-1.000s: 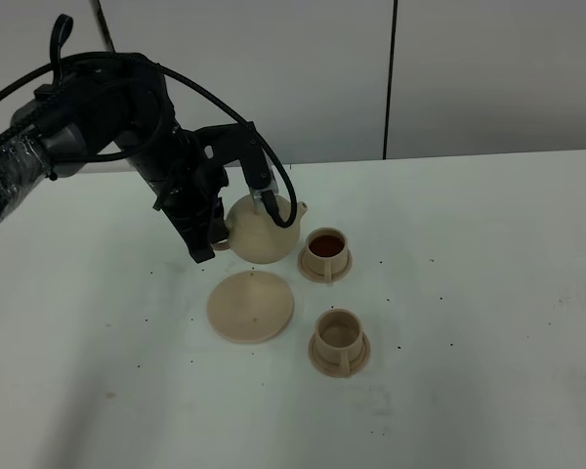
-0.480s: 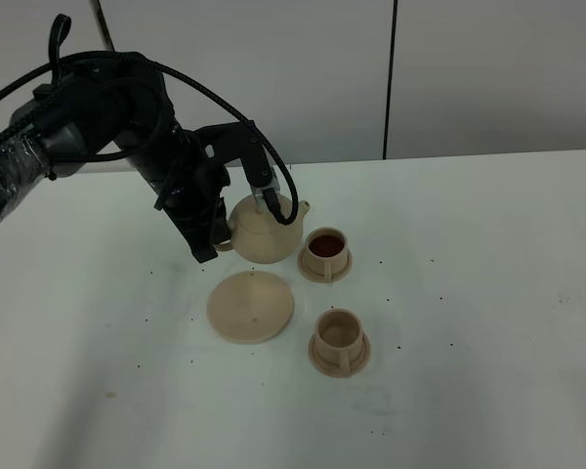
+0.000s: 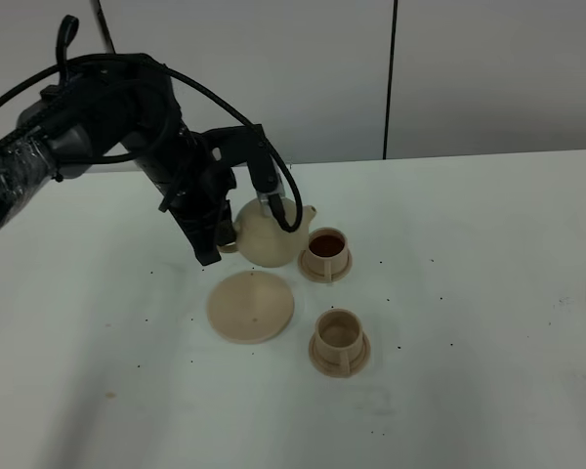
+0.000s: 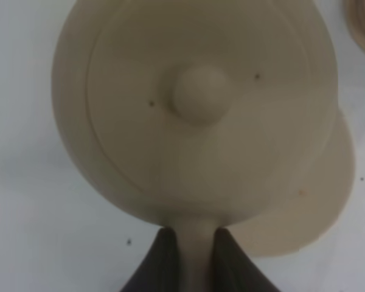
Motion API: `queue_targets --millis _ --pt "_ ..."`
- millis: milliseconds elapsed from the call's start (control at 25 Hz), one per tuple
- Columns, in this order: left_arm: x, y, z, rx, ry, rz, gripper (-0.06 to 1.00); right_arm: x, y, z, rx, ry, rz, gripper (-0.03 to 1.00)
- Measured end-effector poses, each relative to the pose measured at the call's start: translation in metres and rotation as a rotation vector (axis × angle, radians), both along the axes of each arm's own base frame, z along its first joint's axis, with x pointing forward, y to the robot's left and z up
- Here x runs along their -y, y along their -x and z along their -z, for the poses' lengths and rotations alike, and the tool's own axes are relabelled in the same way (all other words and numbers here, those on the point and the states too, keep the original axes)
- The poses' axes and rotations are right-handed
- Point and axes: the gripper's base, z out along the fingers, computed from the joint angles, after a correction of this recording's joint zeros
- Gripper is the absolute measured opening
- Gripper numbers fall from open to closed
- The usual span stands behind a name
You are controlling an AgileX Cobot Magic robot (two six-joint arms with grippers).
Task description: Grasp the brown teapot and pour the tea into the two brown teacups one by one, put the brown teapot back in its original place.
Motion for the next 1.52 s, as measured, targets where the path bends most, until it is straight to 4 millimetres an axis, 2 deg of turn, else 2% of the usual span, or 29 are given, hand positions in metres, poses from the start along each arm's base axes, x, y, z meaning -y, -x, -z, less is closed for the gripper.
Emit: queue_targets --millis 480,600,760,1040,1320,1520 --pt "0.042 0.025 0.001 -0.061 -0.054 0.139 0.17 0.000 0.000 0.000 0.000 0.000 0.000 0.41" --pt "0.046 0.031 0.001 -0.087 -0.066 0.153 0.17 0.000 0.000 0.000 0.000 0.000 0.000 0.41" --pt "0.046 0.035 -0.007 -0.090 -0.086 0.157 0.17 0.000 0.000 0.000 0.000 0.000 0.000 0.41" --pt "0.042 0.043 -0.038 -0.029 -0.061 0.131 0.17 0.000 0.000 0.000 0.000 0.000 0.000 0.41" --pt "0.037 0.055 -0.028 -0.075 -0.099 0.138 0.17 0.000 0.000 0.000 0.000 0.000 0.000 0.41" --pt "0.030 0.067 -0.031 -0.090 -0.115 0.126 0.17 0.000 0.000 0.000 0.000 0.000 0.000 0.41"
